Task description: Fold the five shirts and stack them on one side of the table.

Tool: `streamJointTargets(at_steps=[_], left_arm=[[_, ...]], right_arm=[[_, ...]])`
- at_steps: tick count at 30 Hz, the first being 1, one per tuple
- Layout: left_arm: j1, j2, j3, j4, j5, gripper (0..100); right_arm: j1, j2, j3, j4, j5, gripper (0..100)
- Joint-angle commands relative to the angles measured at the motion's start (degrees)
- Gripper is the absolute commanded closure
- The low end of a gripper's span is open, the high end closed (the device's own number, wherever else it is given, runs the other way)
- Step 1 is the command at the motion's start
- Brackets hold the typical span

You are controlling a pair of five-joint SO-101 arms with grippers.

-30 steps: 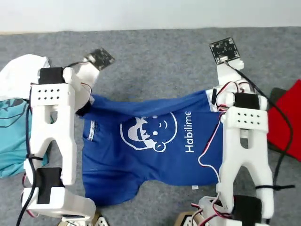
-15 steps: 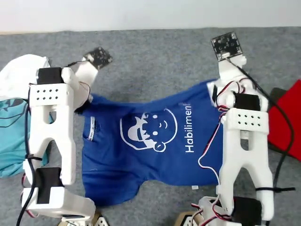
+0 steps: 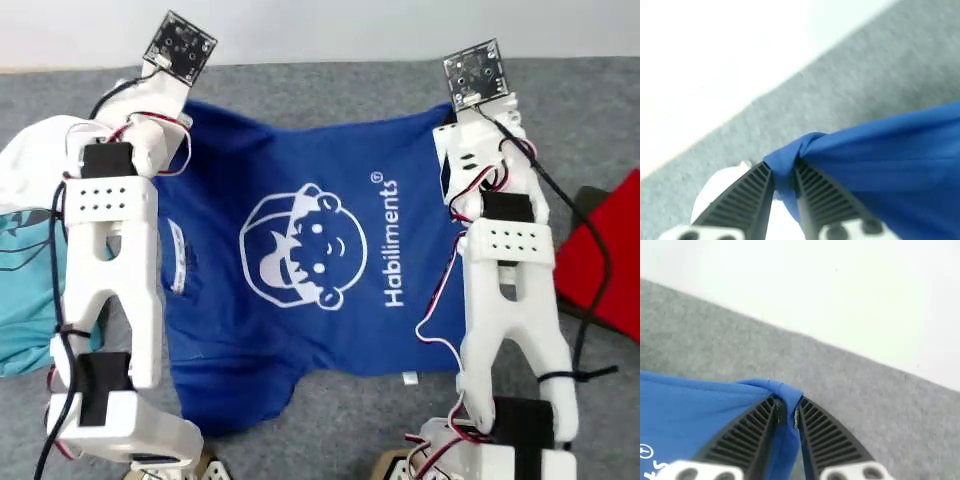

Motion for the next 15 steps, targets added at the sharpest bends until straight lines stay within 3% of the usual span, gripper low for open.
streamJointTargets(at_steps=[1, 15], left_arm=[[0.0, 0.88, -1.89, -6.86, 0.35, 100], [3.96, 4.66, -1.89, -26.55, 0.35, 100]], right_arm=[[-0.48, -0.22, -0.97, -2.77, 0.62, 98.9], [-0.31, 0.04, -0.79, -6.29, 0.62, 98.9]])
